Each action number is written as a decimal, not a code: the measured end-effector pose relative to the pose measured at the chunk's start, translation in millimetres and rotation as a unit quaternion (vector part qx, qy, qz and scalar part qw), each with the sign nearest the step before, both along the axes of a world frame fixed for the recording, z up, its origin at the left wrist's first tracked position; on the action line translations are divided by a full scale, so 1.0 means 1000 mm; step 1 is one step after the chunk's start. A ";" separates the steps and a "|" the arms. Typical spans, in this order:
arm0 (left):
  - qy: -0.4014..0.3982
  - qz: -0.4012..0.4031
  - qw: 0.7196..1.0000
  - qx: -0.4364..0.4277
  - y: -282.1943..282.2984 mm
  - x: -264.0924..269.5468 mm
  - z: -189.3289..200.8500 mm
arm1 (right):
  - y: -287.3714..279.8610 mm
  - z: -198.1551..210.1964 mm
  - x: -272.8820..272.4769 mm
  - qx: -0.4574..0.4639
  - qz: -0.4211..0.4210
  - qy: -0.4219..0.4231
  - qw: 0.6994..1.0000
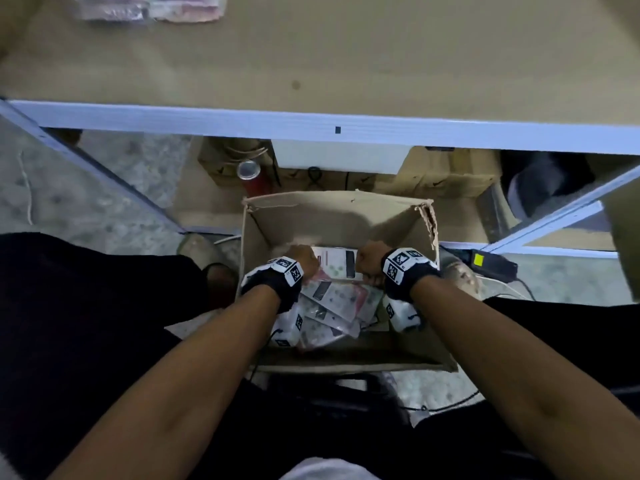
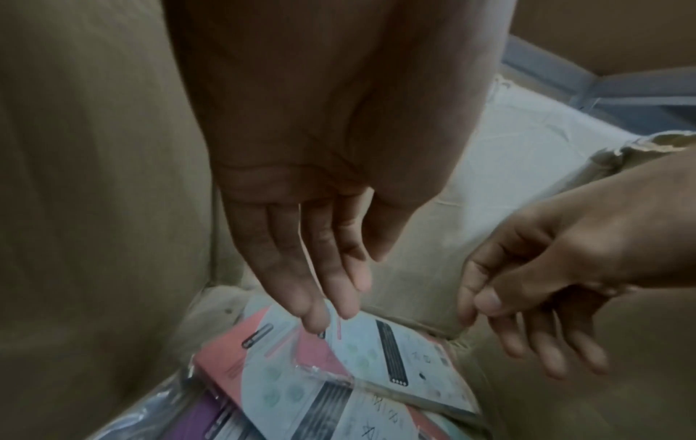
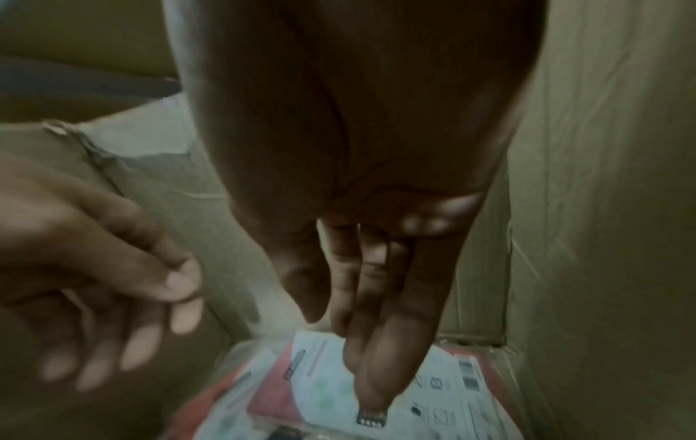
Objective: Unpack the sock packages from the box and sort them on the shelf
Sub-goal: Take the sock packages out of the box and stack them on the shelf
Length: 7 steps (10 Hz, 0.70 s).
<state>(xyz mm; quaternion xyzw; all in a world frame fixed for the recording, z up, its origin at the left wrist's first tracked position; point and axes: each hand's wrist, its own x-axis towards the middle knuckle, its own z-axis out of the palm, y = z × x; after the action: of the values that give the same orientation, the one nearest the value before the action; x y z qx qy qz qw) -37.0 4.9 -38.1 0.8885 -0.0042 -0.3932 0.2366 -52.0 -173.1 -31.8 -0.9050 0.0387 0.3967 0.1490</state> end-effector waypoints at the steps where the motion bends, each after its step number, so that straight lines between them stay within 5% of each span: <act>1: 0.043 0.024 0.999 0.003 0.007 0.001 -0.015 | 0.001 -0.024 0.013 -0.048 0.011 -0.006 0.999; 4: 0.049 0.064 0.996 0.031 0.014 0.008 -0.027 | -0.009 -0.094 0.006 0.021 -0.001 -0.049 0.999; 7: 0.028 0.024 0.999 0.029 0.014 0.009 -0.031 | 0.017 -0.103 0.004 -0.022 0.014 -0.025 0.999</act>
<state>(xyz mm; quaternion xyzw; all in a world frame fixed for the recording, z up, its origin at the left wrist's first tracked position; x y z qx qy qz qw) -28.3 19.0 -69.1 0.8835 0.0349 -0.4120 0.2200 -47.6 -155.8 -134.8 -0.9181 0.0310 0.3750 0.1242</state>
